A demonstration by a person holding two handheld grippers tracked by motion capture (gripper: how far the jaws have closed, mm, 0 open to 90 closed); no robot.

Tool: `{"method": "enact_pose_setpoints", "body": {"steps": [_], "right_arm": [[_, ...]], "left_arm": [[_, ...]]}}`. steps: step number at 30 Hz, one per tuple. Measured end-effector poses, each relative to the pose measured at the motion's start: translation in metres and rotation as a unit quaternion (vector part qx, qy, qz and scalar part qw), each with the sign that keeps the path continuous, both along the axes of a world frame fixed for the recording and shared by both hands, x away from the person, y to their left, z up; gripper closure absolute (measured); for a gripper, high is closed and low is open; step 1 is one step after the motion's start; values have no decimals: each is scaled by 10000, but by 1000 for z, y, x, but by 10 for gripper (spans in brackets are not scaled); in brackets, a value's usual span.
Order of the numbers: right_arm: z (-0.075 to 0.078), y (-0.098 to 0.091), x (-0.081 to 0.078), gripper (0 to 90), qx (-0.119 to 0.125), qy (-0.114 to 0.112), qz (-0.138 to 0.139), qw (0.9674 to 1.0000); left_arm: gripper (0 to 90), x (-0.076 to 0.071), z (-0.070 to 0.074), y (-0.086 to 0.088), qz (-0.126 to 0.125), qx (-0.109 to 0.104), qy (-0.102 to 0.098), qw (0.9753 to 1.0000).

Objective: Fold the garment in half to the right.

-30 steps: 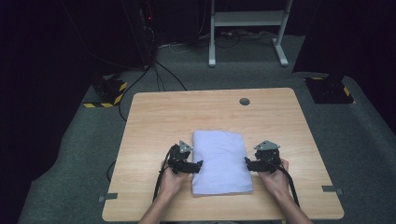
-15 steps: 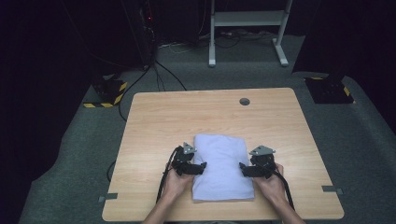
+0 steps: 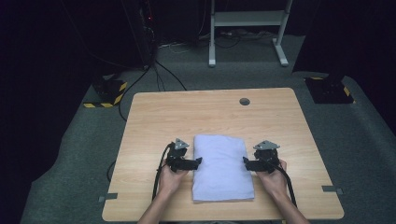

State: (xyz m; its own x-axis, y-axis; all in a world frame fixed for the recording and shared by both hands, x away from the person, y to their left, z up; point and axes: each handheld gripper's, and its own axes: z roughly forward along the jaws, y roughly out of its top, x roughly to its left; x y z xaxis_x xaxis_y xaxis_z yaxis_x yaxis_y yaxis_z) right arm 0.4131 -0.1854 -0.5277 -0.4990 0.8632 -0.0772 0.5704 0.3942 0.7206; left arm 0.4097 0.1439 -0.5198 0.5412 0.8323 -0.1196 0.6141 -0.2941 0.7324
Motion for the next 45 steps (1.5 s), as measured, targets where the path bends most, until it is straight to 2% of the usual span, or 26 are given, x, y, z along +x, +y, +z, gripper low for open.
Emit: {"method": "enact_pose_setpoints", "body": {"steps": [1,3,5,6,8,9,11,13,16,18,20,22,25,28,30,31,33,35,36,39,41,45], "right_arm": [[2,3,2,169,44,-46,-9,10000],[4,8,10,169,77,-42,-13,10000],[1,14,17,164,-38,82,-12,10000],[-2,16,19,160,-182,142,-15,9997],[-4,13,19,162,-161,184,-19,9997],[-3,10,18,168,-161,186,-23,9997],[-2,7,16,176,-365,130,-58,9992],[0,4,15,173,-300,108,-65,9995],[6,8,18,172,-64,-29,-74,9999],[6,15,23,167,-18,10,-39,10000],[3,22,28,157,-144,158,-16,9998],[-3,24,30,163,-258,223,-15,9994],[-2,22,25,169,-289,223,34,9993],[-1,18,18,166,-316,267,139,9990],[0,17,13,160,-340,200,199,9990],[2,16,12,160,-239,176,207,9993],[8,11,14,162,130,115,124,9998],[9,11,20,165,191,58,-7,9998],[7,13,23,164,177,125,-30,9998],[-3,18,30,153,-113,321,-63,9994],[-4,14,29,155,-42,332,-67,9994],[0,5,23,161,-226,241,-109,9994]], "left_arm": [[161,4,0,-3,8,86,-15,10000],[148,11,-1,-7,56,118,-24,9999],[169,13,-3,-9,109,153,-50,9998],[176,13,-5,-9,91,177,25,9998],[206,8,-6,-6,91,93,89,9999],[219,5,-6,-5,64,117,92,9999],[224,1,-4,-4,-24,134,116,9998],[198,4,0,-4,4,74,66,10000],[176,14,4,-8,227,-84,-114,9996],[179,22,3,-12,295,5,-75,9995],[185,26,0,-15,242,24,44,9997],[260,26,0,-15,190,-22,80,9998],[302,15,-3,-19,45,53,128,9999],[304,6,-2,-20,-30,79,102,9999],[267,6,0,-20,-6,-2,131,9999],[243,7,2,-20,14,-46,121,9999],[222,13,6,-20,169,-94,-2,9998],[224,19,7,-20,297,-6,-72,9995],[222,23,6,-20,319,-17,-40,9995],[235,27,1,-20,258,-48,61,9996],[289,23,0,-20,114,-57,68,9999],[323,11,2,-17,19,-55,140,9999]]}}
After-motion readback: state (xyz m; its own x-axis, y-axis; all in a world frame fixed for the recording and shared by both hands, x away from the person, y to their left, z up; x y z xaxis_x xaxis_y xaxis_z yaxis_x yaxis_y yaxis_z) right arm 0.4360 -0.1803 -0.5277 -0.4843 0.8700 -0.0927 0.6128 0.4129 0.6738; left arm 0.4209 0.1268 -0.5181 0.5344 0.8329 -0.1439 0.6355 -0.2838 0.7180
